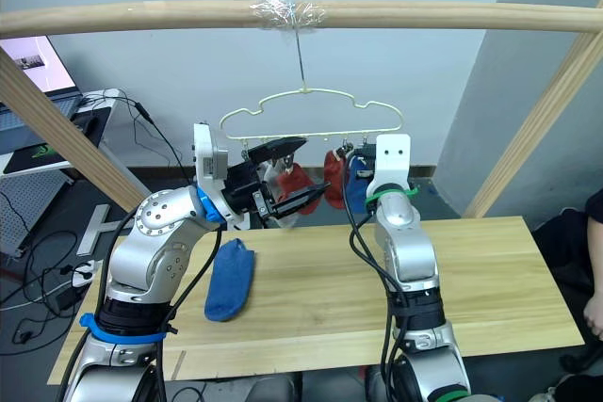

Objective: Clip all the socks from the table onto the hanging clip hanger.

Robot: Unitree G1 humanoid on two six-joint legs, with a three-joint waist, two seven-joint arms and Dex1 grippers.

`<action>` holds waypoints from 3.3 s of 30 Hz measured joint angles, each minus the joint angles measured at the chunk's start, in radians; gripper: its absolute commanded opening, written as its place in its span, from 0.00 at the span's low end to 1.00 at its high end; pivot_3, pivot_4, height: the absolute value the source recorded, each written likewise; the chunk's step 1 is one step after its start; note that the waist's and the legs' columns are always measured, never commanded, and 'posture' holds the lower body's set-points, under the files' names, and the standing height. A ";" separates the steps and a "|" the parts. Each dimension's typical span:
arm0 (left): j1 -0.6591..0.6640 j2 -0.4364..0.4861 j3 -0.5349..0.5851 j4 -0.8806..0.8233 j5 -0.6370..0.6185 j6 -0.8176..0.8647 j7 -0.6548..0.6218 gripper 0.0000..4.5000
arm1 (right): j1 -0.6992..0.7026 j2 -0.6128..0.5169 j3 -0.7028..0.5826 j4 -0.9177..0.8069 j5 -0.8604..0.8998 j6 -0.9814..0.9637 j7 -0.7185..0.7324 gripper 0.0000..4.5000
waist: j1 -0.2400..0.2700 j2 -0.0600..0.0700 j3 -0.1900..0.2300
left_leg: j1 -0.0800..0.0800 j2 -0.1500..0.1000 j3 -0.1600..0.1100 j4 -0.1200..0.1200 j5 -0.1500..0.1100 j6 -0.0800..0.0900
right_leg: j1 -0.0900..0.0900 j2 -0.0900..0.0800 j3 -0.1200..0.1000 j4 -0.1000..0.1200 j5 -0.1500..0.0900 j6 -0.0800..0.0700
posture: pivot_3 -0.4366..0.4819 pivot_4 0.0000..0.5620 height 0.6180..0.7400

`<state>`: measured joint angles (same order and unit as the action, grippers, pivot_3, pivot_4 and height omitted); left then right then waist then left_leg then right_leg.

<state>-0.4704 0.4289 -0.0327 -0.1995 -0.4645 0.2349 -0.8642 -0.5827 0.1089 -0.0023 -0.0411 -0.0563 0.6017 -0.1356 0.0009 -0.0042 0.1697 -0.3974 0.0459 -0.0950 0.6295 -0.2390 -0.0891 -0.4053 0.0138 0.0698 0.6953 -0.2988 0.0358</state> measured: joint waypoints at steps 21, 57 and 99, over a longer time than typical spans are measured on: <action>-0.026 -0.010 0.001 -0.004 -0.003 0.015 0.026 1.00 | -0.044 0.011 0.006 0.048 0.000 -0.047 0.001 0.33 | 0.000 0.000 0.000 | 0.000 0.000 0.000 0.000 0.000 0.000 | 0.000 0.000 0.000 0.000 0.000 0.000 | 0.66 0.28 1.00; 0.130 0.005 -0.049 0.026 0.114 0.049 0.111 1.00 | -0.035 -0.386 0.053 -0.226 0.172 0.358 0.458 0.01 | 0.004 0.000 0.000 | -0.001 0.000 0.000 -0.001 0.000 0.000 | 0.000 0.000 0.000 -0.004 0.000 0.000 | 0.62 0.23 1.00; 0.228 -0.038 0.099 0.606 0.361 0.219 0.458 0.87 | -0.110 -0.350 -0.115 -0.383 0.391 0.803 0.409 0.00 | -0.004 -0.006 -0.013 | 0.002 0.000 0.000 0.000 0.000 0.000 | 0.001 -0.001 -0.001 0.003 0.000 0.000 | 0.59 0.20 1.00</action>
<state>-0.2424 0.3913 0.0667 0.4068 -0.1031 0.4541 -0.4061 -0.6930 -0.2410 -0.1172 -0.4240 0.3347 1.4043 0.2739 -0.0035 -0.0100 0.1566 -0.3950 0.0457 -0.0951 0.6298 -0.2388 -0.0891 -0.4047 0.0131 0.0691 0.6979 -0.2985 0.0356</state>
